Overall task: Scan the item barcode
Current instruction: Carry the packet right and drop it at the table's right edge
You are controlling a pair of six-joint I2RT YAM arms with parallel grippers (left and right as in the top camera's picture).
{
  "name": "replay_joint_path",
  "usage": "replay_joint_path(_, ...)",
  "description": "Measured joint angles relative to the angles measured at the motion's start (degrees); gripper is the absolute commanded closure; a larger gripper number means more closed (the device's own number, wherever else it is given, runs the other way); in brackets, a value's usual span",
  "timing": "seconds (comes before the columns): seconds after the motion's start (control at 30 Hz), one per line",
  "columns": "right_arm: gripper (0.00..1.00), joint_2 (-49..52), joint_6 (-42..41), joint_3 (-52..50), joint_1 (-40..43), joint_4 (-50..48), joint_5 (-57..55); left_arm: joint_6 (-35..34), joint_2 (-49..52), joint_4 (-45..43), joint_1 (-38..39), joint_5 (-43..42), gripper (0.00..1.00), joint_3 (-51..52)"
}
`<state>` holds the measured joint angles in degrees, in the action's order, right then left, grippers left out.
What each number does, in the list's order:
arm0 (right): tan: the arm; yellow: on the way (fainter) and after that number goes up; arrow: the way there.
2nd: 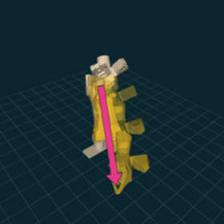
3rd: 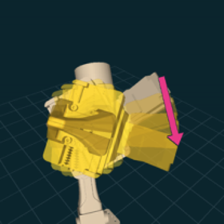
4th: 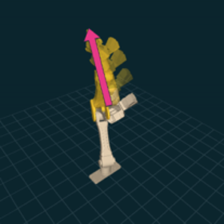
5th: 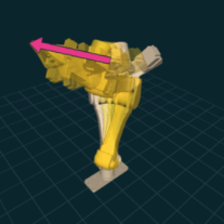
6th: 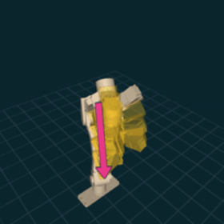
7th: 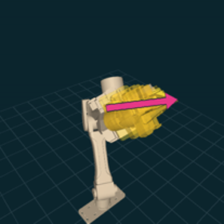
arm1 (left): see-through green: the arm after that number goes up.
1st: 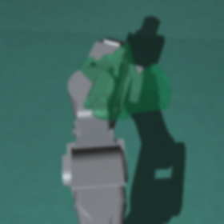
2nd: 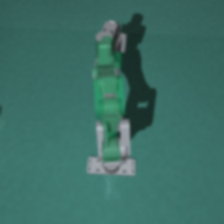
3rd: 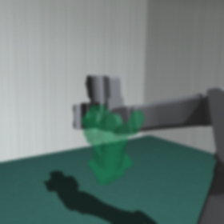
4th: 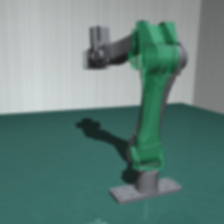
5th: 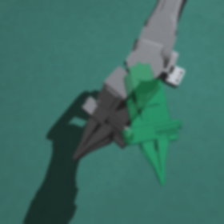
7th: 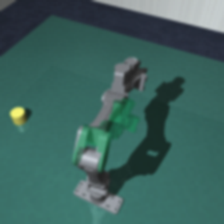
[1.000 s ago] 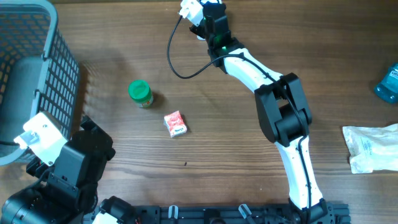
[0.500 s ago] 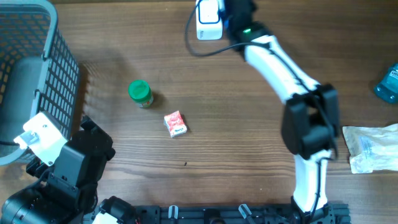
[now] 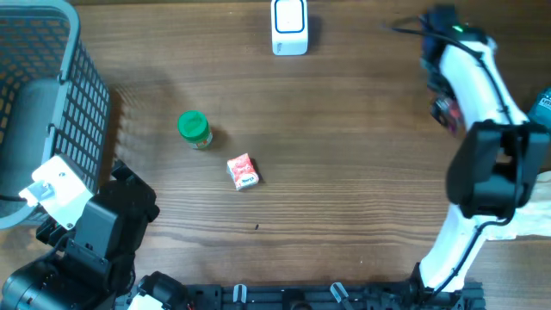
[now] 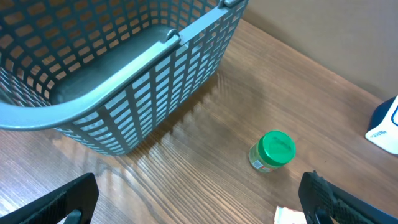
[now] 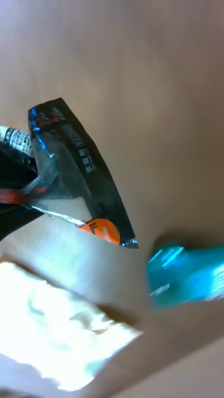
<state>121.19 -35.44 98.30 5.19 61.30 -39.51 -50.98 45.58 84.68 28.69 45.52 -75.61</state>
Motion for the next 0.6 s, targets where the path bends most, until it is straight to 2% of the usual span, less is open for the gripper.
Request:
replay_joint_path(0.03, 0.95, 0.0, -3.7, -5.2, 5.0, -1.1, 0.0, 0.0, 0.0, 0.0, 0.0, 0.0, 0.0, 0.0)
replay_joint_path(0.17, 0.95, 0.1, -7.0, -13.5, 13.0, -8.5, 0.5, 0.0, 0.0, 0.0, 0.0, 0.0, 0.0, 0.0)
replay_joint_path(0.2, 0.87, 0.1, -7.4, -15.3, 14.9, -9.4, 0.4, 0.0, 0.0, 0.0, 0.0, 0.0, 0.0, 0.0)
replay_joint_path(0.23, 0.65, 0.0, -8.0, -16.5, 17.1, -10.3, -0.3, 0.0, 0.0, 0.0, 0.0, 0.0, 0.0, 0.0)
replay_joint_path(0.27, 0.02, -0.1, -8.2, -16.6, 18.4, -10.9, 0.2, 0.0, 0.0, 0.0, 0.0, 0.0, 0.0, 0.0)
replay_joint_path(0.47, 0.0, -0.5, -6.7, -16.4, 24.0, -11.2, 5.7, 0.0, 0.0, 0.0, 0.0, 0.0, 0.0, 0.0)
replay_joint_path(0.6, 0.0, -0.4, -5.4, -13.0, 23.2, -7.6, 11.2, 0.0, 0.0, 0.0, 0.0, 0.0, 0.0, 0.0)
